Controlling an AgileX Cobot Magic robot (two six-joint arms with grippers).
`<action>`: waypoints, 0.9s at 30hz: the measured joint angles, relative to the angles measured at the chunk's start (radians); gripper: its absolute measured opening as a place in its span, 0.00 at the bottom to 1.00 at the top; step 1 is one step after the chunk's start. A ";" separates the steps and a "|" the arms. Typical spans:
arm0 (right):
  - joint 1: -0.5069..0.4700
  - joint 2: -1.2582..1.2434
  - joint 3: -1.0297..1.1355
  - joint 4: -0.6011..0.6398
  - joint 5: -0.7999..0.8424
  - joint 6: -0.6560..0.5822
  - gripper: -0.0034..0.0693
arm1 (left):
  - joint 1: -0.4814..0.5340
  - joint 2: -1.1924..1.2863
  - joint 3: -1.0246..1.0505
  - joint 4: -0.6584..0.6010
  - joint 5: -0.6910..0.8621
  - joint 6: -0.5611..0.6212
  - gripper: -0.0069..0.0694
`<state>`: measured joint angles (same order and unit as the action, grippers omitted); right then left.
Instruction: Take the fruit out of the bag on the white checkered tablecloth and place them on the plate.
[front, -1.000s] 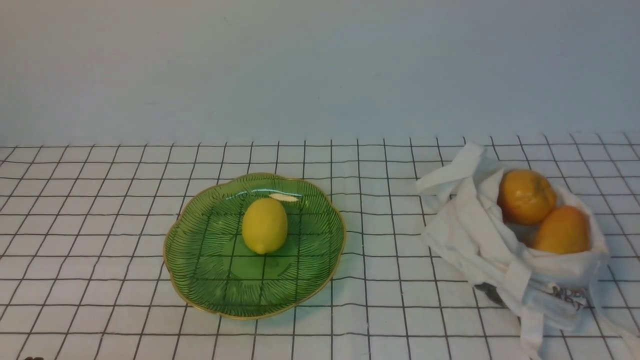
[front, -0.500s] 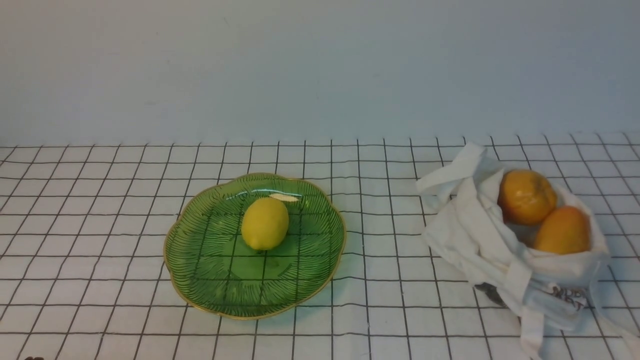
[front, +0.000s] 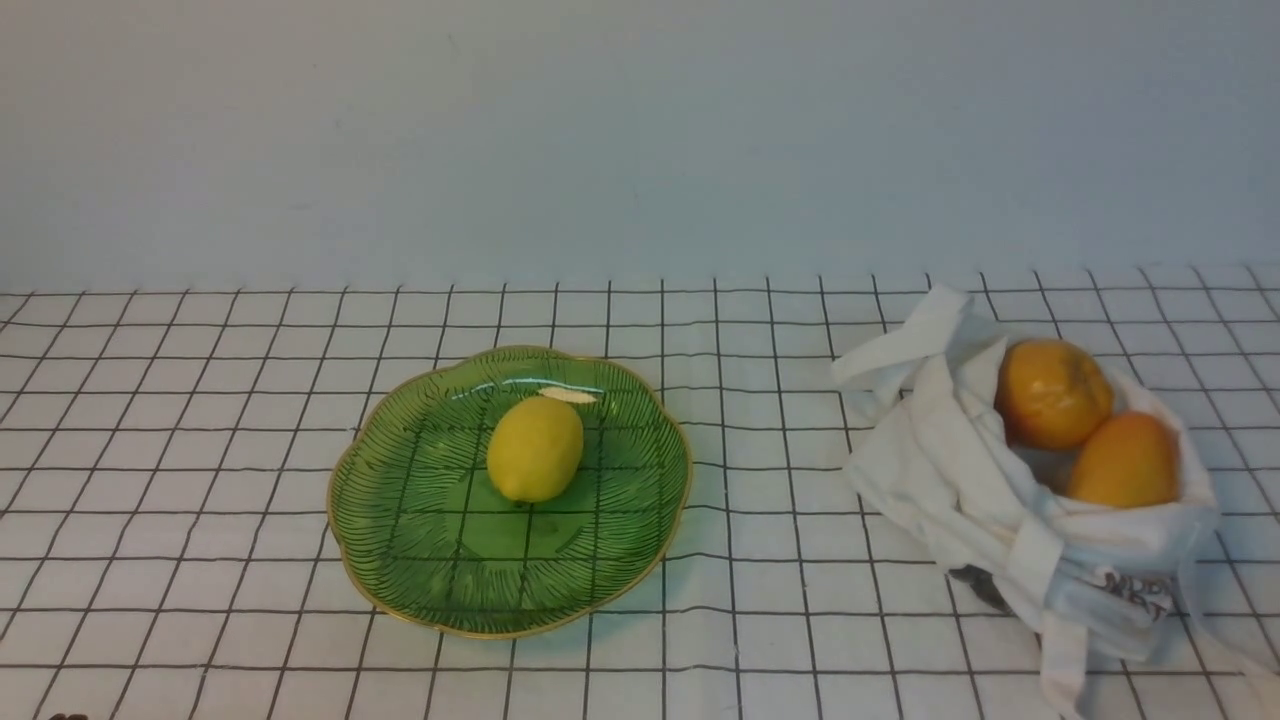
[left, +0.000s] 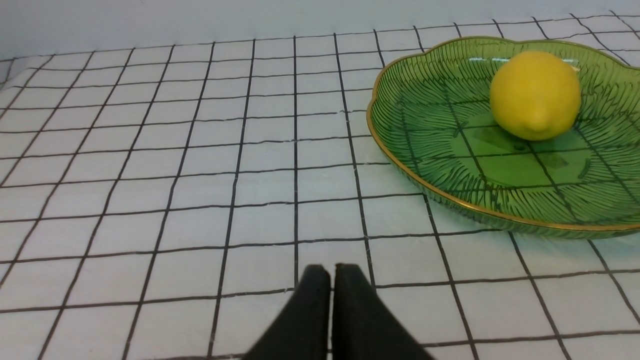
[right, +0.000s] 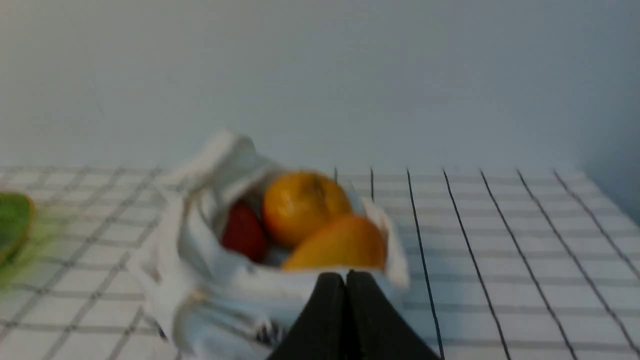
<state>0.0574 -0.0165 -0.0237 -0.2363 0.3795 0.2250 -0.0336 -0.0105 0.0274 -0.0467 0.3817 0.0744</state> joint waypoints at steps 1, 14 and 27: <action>-0.015 0.000 0.030 0.000 -0.002 0.000 0.03 | 0.000 0.000 0.000 0.000 0.000 0.000 0.08; -0.048 0.001 0.045 0.018 0.002 0.002 0.03 | 0.000 0.000 0.000 0.000 0.000 0.000 0.08; -0.049 0.001 0.045 0.018 0.003 0.002 0.03 | 0.000 0.000 0.000 0.000 0.000 0.000 0.08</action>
<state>0.0088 -0.0158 0.0215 -0.2183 0.3822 0.2273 -0.0336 -0.0105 0.0274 -0.0467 0.3817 0.0744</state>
